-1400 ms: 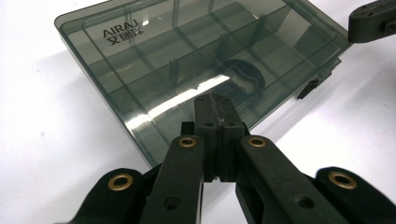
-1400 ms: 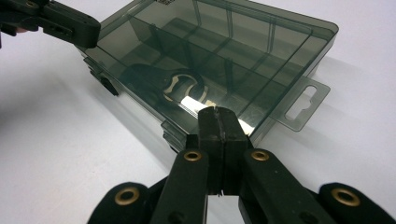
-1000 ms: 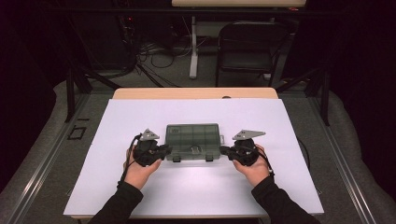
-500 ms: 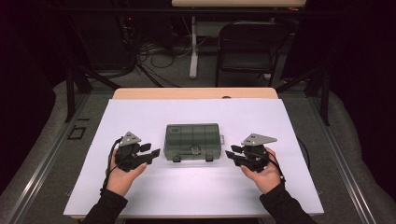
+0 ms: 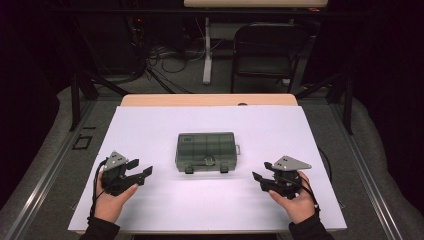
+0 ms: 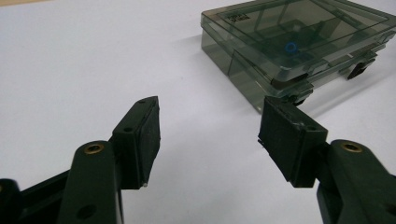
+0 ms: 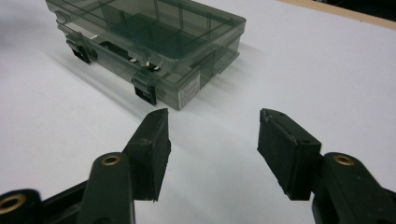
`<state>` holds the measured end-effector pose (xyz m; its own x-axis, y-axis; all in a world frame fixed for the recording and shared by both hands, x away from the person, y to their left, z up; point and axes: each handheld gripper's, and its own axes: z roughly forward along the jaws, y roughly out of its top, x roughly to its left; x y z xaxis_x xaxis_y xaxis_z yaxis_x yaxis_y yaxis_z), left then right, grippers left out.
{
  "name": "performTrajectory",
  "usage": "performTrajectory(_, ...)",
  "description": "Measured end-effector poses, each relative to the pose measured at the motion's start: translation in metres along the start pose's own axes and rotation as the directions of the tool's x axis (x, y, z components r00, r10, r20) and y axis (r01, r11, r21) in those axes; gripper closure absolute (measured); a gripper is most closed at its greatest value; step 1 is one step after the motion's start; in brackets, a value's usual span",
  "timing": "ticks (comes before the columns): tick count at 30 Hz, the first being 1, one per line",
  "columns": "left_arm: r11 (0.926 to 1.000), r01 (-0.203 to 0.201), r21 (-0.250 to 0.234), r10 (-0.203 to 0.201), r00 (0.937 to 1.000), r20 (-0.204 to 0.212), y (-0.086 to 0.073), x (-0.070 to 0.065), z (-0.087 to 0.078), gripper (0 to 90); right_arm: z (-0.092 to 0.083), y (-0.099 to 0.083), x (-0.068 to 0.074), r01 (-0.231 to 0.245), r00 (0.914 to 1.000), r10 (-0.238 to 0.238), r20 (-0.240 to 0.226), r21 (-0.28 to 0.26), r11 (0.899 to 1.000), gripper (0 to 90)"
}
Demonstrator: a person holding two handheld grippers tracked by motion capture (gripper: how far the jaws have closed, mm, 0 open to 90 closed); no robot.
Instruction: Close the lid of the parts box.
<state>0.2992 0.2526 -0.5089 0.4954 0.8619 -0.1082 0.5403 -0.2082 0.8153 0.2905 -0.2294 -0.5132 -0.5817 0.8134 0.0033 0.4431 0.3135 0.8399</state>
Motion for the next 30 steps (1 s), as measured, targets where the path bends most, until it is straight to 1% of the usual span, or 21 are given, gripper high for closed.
performTrajectory(3,0.9998,0.015,-0.015,-0.015,0.9999,-0.006,-0.005,0.003,-0.004,37.1,-0.002,-0.008,0.000,-0.007,0.9999,0.007,0.012,0.001,1.000,38.9)
performTrajectory(7,0.9995,0.011,-0.031,-0.012,0.9999,-0.012,-0.010,0.003,-0.005,36.5,-0.005,-0.019,-0.001,-0.019,0.9994,0.019,0.029,0.005,1.000,39.0)
performTrajectory(11,0.9986,0.018,-0.050,-0.019,0.9998,-0.009,-0.014,0.000,-0.001,35.8,-0.009,-0.030,-0.003,-0.034,0.9978,0.035,0.056,-0.020,0.999,39.2)
performTrajectory(14,0.9988,0.013,-0.048,-0.014,0.9999,-0.009,-0.017,-0.002,0.003,35.5,-0.013,-0.034,-0.006,-0.039,0.9969,0.042,0.067,-0.043,0.998,39.2)
performTrajectory(16,0.9988,0.015,-0.046,-0.015,0.9999,-0.001,-0.018,-0.002,0.005,35.5,-0.014,-0.035,-0.008,-0.054,0.9959,0.057,0.070,-0.052,0.997,39.2)
performTrajectory(18,0.9987,0.012,-0.049,-0.012,0.9999,-0.003,-0.020,-0.002,0.007,35.5,-0.012,-0.038,-0.009,-0.064,0.9951,0.069,0.071,-0.064,0.996,39.4)
performTrajectory(22,0.9988,0.000,-0.048,-0.001,1.0000,-0.008,-0.023,-0.001,0.010,35.5,-0.006,-0.042,-0.011,-0.065,0.9955,0.068,0.067,-0.047,0.997,39.7)
performTrajectory(24,0.9989,-0.007,-0.046,0.006,1.0000,-0.006,-0.024,0.000,0.011,35.5,-0.005,-0.043,-0.013,-0.056,0.9955,0.059,0.075,-0.041,0.998,39.7)
performTrajectory(25,0.9988,-0.009,-0.048,0.009,1.0000,-0.004,-0.025,0.000,0.011,35.5,-0.004,-0.043,-0.013,-0.062,0.9952,0.065,0.072,-0.040,0.997,39.7)
performTrajectory(30,0.9989,-0.007,-0.046,0.006,0.9999,-0.008,-0.027,0.001,0.013,35.6,-0.001,-0.046,-0.015,-0.066,0.9951,0.068,0.071,-0.038,0.997,39.7)
